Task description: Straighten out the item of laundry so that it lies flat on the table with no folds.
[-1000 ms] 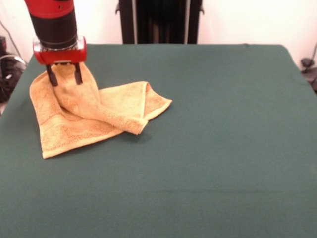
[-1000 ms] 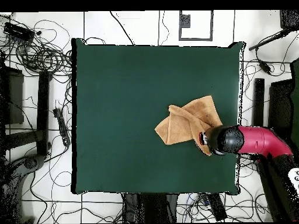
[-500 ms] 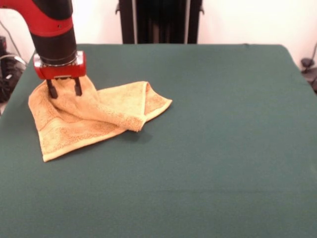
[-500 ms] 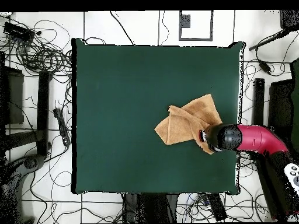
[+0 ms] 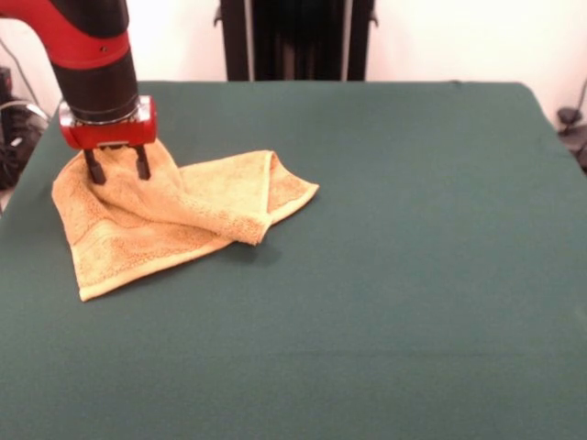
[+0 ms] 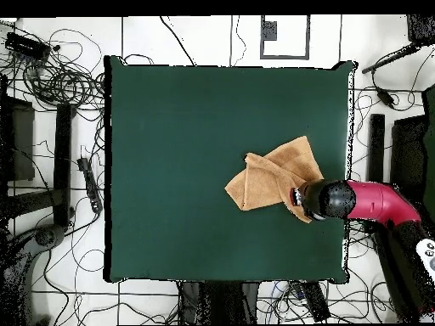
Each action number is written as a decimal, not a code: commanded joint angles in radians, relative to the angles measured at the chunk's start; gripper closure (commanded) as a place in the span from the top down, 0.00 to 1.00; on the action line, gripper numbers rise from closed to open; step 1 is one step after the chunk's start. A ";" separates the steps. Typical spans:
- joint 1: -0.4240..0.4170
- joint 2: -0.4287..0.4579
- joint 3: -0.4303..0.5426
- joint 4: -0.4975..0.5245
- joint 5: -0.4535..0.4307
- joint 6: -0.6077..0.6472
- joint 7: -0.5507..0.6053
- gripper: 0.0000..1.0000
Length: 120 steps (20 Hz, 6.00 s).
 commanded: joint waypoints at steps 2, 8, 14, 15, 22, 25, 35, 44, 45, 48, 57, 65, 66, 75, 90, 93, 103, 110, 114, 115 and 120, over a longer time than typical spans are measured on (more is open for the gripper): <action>0.016 0.075 0.108 -0.034 -0.041 -0.039 -0.262 1.00; 0.017 0.076 0.109 -0.038 -0.041 -0.029 -0.260 1.00; 0.017 0.073 0.111 -0.041 -0.042 -0.017 -0.275 1.00; 0.017 0.073 0.111 -0.041 -0.041 -0.016 -0.275 1.00; 0.016 0.063 0.113 -0.045 -0.034 0.003 -0.280 1.00; 0.015 0.049 0.110 -0.042 -0.025 0.016 -0.273 1.00; -0.015 -0.026 0.132 -0.012 0.001 0.075 -0.326 1.00; -0.020 -0.055 0.141 -0.012 0.010 0.108 -0.327 1.00; -0.020 -0.059 0.141 -0.008 0.011 0.110 -0.329 1.00; -0.018 -0.063 0.142 -0.004 0.011 0.109 -0.327 1.00; -0.014 -0.040 0.144 -0.011 0.003 0.090 -0.322 1.00; 0.010 -0.053 0.135 0.023 -0.002 0.049 -0.253 1.00; 0.018 -0.061 0.132 0.037 0.002 0.048 -0.233 1.00; 0.031 -0.228 0.151 0.262 0.111 -0.048 -0.022 1.00; 0.102 -0.361 0.085 0.369 0.225 -0.051 0.059 1.00; 0.104 -0.358 0.072 0.369 0.224 -0.068 0.064 1.00; 0.119 -0.329 0.060 0.324 0.216 -0.073 0.061 1.00; 0.155 -0.254 0.051 0.210 0.220 -0.043 0.070 1.00; 0.181 -0.210 0.039 0.127 0.231 -0.013 0.077 1.00; 0.187 -0.199 0.037 0.107 0.236 -0.007 0.078 1.00; 0.199 -0.178 0.044 0.064 0.233 0.023 0.031 1.00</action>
